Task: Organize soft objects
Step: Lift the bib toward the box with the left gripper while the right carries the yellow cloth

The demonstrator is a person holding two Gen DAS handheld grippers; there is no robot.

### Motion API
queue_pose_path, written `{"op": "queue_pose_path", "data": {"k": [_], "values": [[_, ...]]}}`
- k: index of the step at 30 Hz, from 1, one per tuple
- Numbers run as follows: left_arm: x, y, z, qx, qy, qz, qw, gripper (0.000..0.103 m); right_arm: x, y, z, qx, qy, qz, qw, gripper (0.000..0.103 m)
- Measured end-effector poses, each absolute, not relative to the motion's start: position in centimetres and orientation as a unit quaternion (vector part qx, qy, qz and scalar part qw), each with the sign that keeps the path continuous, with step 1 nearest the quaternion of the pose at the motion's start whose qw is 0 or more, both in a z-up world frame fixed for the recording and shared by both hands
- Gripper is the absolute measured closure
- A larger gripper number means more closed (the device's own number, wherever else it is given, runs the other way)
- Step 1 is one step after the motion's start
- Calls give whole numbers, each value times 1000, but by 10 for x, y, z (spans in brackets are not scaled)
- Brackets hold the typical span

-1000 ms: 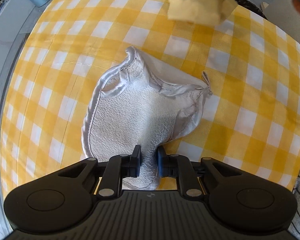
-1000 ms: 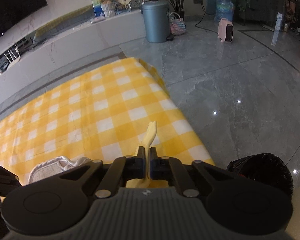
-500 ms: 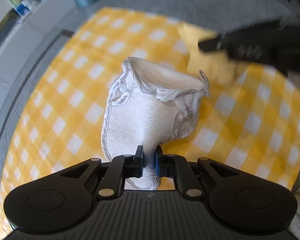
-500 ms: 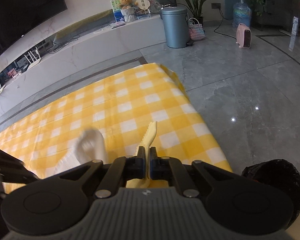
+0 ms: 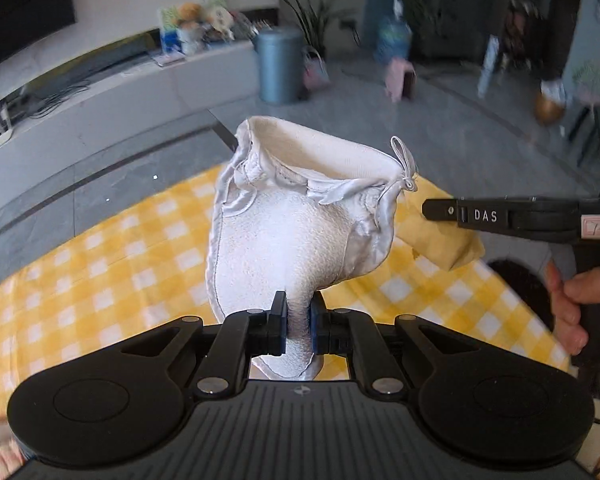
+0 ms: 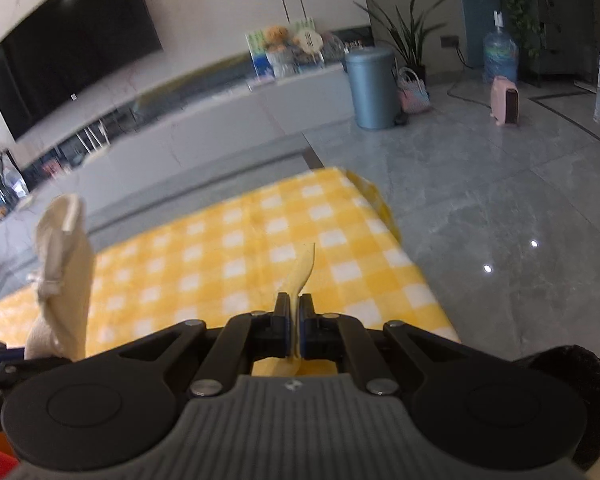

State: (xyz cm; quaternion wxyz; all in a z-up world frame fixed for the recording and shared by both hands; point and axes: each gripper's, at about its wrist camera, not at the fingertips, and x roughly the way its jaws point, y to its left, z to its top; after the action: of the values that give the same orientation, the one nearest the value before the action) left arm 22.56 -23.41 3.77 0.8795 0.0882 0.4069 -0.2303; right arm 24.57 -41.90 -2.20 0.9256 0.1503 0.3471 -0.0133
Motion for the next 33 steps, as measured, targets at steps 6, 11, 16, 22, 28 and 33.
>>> {"op": "queue_pose_path", "data": {"k": [6,11,16,22,28,33], "values": [[192,-181,70,49,361,-197,910,91,237,-386,7,134,312,42,940,101],[159,-140,96,55,345,-173,921,91,215,-349,44,128,254,121,951,101],[127,-93,123,34,311,-138,940,91,192,-303,76,104,213,195,952,101],[94,-35,130,-16,269,-96,958,91,168,-252,94,65,182,258,947,101],[69,20,101,-135,231,-120,956,91,156,-221,96,35,185,289,939,101],[69,43,71,-135,260,-40,955,90,152,-178,82,-6,216,314,924,100]]}}
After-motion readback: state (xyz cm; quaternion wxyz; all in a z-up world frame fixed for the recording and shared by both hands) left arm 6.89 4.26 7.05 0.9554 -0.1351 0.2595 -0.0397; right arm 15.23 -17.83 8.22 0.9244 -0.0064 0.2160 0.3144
